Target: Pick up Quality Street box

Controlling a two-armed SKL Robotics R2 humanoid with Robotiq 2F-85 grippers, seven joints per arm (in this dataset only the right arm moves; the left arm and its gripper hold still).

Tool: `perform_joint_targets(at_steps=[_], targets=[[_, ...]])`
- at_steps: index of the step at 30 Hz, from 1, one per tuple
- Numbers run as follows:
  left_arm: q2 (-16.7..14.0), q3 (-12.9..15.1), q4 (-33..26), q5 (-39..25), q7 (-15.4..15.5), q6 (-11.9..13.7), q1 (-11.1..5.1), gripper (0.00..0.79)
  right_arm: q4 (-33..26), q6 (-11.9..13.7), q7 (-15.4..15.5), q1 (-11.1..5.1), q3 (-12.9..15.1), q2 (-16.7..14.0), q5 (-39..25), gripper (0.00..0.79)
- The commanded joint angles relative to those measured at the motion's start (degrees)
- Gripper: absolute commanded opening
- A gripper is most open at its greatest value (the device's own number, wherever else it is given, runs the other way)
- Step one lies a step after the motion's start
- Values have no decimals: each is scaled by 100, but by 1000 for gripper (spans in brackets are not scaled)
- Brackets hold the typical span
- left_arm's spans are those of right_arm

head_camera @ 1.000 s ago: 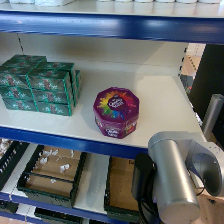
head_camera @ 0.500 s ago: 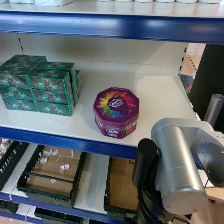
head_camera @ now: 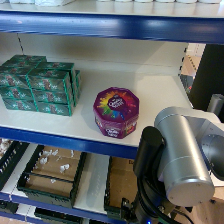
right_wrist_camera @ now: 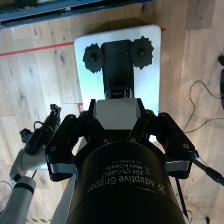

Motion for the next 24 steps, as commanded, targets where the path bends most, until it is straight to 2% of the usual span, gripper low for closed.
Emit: perform_joint_targets(at_steps=[1, 11, 17, 24], targets=[[0, 0, 0, 0, 0, 0, 0, 0, -1, 0, -17, -3, -46, -3, 0, 617], [0, 0, 0, 0, 0, 0, 0, 0, 3, 8, -72, -33, -165, -12, -7, 736], [0, 0, 0, 0, 0, 0, 0, 0, -1, 10, -107, -62, -251, -13, -4, 776], [0, 0, 0, 0, 0, 0, 0, 0, 4, 26, -182, -72, -501, -7, 6, 785]])
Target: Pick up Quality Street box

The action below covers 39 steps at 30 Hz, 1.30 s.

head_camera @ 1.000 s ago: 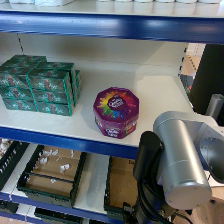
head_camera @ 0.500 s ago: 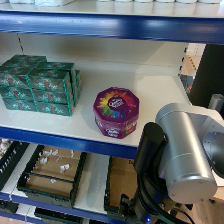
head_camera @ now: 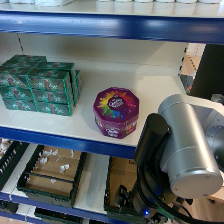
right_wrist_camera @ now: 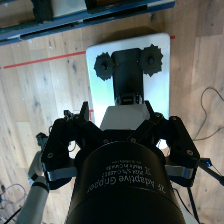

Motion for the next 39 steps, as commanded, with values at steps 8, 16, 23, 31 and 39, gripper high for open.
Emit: perform_joint_targets(at_steps=[8, 16, 23, 31, 39], targets=[[0, 0, 0, 0, 0, 0, 0, 0, 39, 9, -157, -8, -352, 24, 123, 785], [0, 0, 0, 0, 0, 0, 0, 0, 40, 78, -342, -8, -629, 85, 356, 785], [0, 0, 0, 0, 0, 0, 0, 0, 48, 84, -540, -16, -769, 120, 392, 785], [0, 0, 0, 0, 0, 0, 0, 0, 43, 84, -1454, -46, -815, 178, 731, 785], [0, 0, 0, 0, 0, 0, 0, 0, 47, 89, -2154, -131, -840, 256, 1009, 785]])
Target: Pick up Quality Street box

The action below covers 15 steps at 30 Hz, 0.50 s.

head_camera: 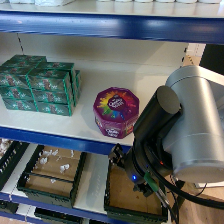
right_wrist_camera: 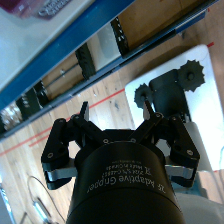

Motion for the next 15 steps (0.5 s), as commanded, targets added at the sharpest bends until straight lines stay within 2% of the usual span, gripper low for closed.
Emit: perform_joint_targets(at_steps=[1, 8, 10, 12, 15], targets=[[0, 0, 0, 0, 0, 0, 0, 0, -2, 2, -348, -60, -21, 51, 114, 785], [0, 0, 0, 0, 0, 0, 0, 0, 3, -7, -887, -148, -43, 144, 332, 785], [0, 0, 0, 0, 0, 0, 0, 0, 3, -8, -913, -152, -43, 150, 344, 785], [0, 0, 0, 0, 0, 0, 0, 0, -1, -8, -1219, -183, -51, 198, 455, 785], [0, 0, 0, 0, 0, 0, 0, 0, 3, -9, -1409, -211, -58, 230, 573, 785]])
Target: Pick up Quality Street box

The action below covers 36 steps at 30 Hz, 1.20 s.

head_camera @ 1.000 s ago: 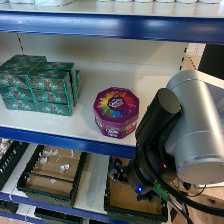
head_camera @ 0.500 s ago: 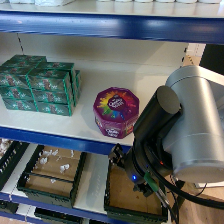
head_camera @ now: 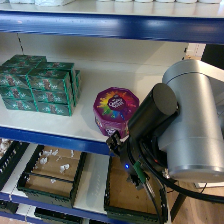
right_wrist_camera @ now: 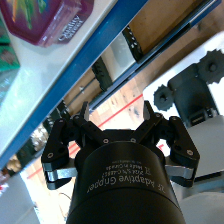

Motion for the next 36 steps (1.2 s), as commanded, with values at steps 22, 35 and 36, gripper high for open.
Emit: perform_joint_targets(at_steps=[22, 35, 36], targets=[[0, 0, 0, 0, 0, 0, 0, 0, 234, 21, -768, -128, -38, 243, 715, 785], [0, 0, 0, 0, 0, 0, 0, 0, 473, 59, -952, -149, -47, 350, 988, 785], [0, 0, 0, 0, 0, 0, 0, 0, 496, 67, -978, -154, -38, 365, 1032, 785]])
